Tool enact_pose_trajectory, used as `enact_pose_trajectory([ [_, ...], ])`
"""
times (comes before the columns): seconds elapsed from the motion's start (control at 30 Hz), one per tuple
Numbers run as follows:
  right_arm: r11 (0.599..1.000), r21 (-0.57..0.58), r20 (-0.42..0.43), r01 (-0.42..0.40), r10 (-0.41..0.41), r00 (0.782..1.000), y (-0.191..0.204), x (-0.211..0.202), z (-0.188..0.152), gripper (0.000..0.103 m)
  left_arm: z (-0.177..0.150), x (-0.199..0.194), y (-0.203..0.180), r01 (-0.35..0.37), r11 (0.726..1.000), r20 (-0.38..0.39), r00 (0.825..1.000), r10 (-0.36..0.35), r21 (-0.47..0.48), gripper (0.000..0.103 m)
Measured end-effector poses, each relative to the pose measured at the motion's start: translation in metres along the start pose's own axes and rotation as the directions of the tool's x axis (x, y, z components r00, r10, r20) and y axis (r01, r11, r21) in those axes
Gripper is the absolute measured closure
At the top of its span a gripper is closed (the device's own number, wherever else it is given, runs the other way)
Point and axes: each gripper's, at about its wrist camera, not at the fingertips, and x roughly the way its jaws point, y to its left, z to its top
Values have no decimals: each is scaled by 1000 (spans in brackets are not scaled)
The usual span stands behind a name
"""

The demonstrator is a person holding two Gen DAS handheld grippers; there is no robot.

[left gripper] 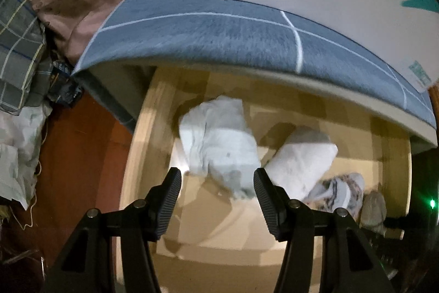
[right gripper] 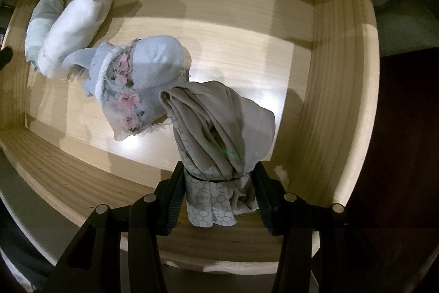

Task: Take underwear out of drawer
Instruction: 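Hold beige garment in right tool while left tool grasps the white rolled garment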

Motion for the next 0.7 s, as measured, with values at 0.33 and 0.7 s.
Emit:
enact_pose_trajectory([
  [0.33, 999, -1, 3, -41, 41, 999, -2, -12, 3, 56, 23, 37, -9, -54, 998, -78, 995, 56, 21, 47],
  [0.7, 993, 23, -4, -116, 116, 993, -9, -17, 9, 57, 31, 58, -15, -59, 998, -125, 990, 62, 30, 43],
])
